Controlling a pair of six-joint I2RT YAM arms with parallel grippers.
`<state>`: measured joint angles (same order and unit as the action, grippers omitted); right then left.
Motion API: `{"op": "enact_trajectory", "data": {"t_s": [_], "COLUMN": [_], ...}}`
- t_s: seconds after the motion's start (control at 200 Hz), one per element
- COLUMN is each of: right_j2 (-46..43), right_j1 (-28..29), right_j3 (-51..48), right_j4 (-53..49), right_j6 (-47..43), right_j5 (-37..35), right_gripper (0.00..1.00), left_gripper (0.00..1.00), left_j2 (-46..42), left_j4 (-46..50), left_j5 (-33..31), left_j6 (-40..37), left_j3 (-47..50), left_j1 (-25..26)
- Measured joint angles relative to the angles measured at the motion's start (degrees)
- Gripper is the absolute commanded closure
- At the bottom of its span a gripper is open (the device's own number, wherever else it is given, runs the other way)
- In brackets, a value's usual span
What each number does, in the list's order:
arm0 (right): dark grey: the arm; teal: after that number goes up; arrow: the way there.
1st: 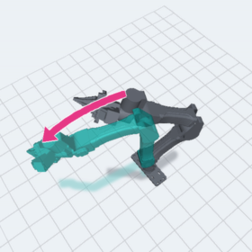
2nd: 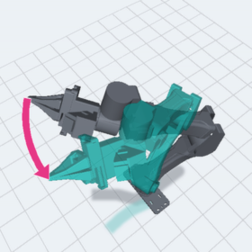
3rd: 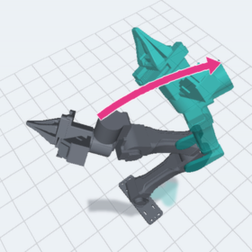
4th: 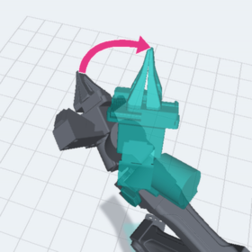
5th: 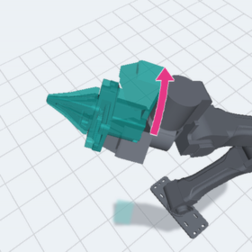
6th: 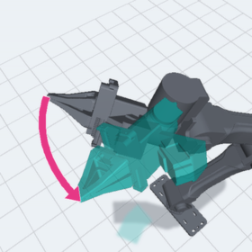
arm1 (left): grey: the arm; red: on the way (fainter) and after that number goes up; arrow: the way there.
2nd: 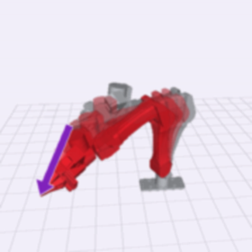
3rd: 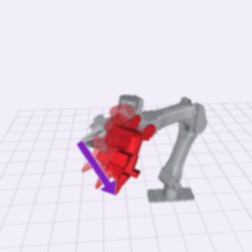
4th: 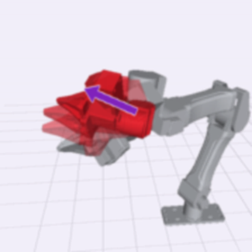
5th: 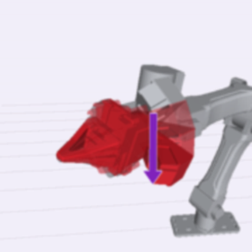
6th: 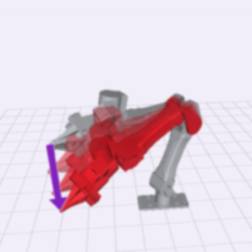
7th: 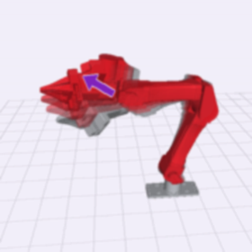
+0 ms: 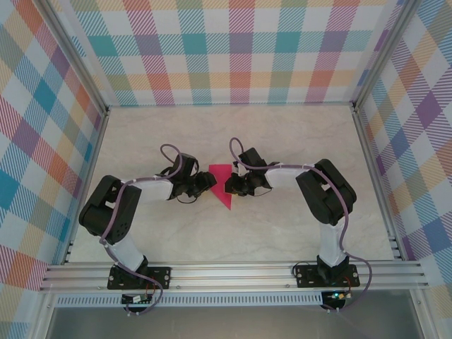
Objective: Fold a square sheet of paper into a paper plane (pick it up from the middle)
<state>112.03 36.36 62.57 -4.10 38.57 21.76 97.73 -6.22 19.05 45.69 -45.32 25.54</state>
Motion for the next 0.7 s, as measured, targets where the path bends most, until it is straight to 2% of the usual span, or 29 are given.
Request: {"op": "enact_trajectory", "data": {"t_s": [0.215,0.305,0.47,0.705], "right_j2": [-0.02,-0.22,-2.34,-7.39], "right_j1": [0.0,0.0,0.0,0.0], "right_j3": [0.0,-0.33,-2.91,-5.03], "right_j4": [0.0,0.68,2.4,2.4], "right_j6": [0.0,-0.02,-0.44,-2.64], "right_j5": [0.0,0.37,-0.02,-4.0], "right_gripper": [0.8,0.76,0.69,0.52], "left_gripper": [0.67,0.76,0.82,0.91], "left_j2": [0.48,0.57,1.2,1.2], "left_j4": [-0.28,-0.94,-1.42,-1.42], "left_j5": [1.7,2.6,2.58,1.66], "left_j6": [-0.07,-0.11,-0.07,0.11], "left_j3": [-0.28,-0.33,-0.39,-0.39], "left_j1": [0.11,0.15,0.55,1.38]}}
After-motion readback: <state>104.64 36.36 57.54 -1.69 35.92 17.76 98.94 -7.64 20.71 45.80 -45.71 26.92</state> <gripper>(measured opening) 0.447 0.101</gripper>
